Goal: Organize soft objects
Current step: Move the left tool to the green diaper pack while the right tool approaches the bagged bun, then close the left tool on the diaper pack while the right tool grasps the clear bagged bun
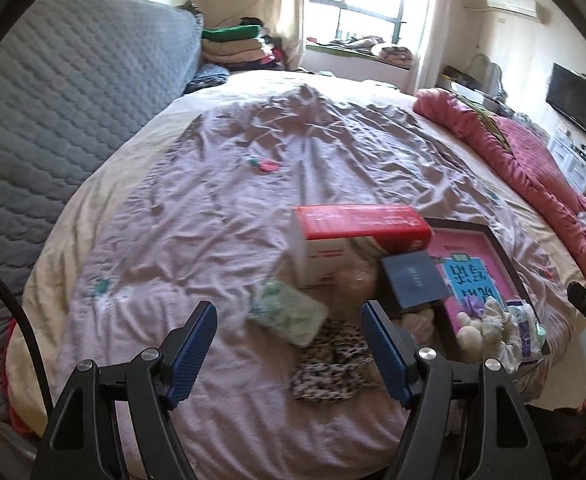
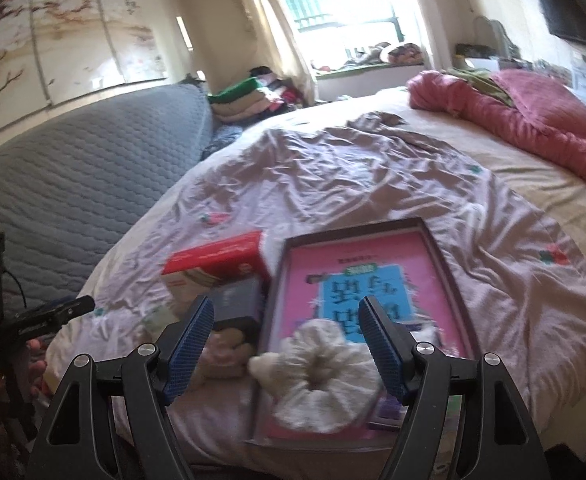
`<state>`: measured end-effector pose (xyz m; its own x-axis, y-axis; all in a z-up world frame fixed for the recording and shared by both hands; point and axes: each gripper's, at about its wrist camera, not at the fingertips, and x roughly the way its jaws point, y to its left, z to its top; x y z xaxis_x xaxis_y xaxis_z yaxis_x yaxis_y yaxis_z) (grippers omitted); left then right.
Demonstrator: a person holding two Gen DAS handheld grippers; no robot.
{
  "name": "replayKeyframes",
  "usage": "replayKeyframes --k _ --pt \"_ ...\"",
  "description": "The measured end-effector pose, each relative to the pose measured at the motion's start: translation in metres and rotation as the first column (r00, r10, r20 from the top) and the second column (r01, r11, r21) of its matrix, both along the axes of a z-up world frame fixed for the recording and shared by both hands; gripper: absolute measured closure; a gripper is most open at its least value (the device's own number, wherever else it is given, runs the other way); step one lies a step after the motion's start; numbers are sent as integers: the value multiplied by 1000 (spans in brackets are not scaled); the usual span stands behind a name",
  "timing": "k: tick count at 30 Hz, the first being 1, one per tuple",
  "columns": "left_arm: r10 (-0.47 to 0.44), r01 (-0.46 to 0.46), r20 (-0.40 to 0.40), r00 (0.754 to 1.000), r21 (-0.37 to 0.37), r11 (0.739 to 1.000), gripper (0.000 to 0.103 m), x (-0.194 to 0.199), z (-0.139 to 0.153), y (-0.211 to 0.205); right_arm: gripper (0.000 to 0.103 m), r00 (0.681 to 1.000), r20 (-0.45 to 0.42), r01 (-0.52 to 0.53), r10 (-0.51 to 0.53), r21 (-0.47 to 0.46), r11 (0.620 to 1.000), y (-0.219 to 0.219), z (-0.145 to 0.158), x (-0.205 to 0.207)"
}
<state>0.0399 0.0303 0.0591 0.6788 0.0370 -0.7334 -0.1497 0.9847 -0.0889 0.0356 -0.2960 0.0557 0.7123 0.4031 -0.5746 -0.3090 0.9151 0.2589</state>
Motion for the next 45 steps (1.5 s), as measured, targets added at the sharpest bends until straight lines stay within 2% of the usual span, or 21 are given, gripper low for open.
replayKeyframes --k 4,9,15,24,29,34,36,39,45 --pt "17 -18 -17 1000 -26 1000 29 -5 -4 15 27 997 8 -71 72 -19 997 30 4 -2" --pt "31 -31 -27 999 -16 999 29 -10 -7 24 27 986 7 -166 166 -44 985 71 3 -6" --pt "37 -38 -48 998 -27 999 29 -6 -15 27 27 965 21 -255 261 -146 956 114 -6 -12" --pt "56 -72 -134 989 -115 991 29 25 -49 35 27 942 23 -318 334 -250 914 151 -26 2" --pt "42 -92 -215 976 -229 969 29 52 -78 44 27 941 10 -318 338 -311 896 166 -39 16" --pt "48 -119 -259 965 -265 957 29 70 -97 50 27 935 16 -328 355 -340 881 180 -49 27" --pt "53 -130 -262 964 -288 949 29 76 -101 52 27 934 7 -335 358 -335 881 183 -52 31" --pt "58 -152 -264 963 -353 923 29 84 -111 56 27 933 3 -337 360 -342 877 186 -56 35" --pt "40 -140 -252 967 -392 909 29 92 -122 48 27 925 -20 -356 379 -395 847 195 -70 41"
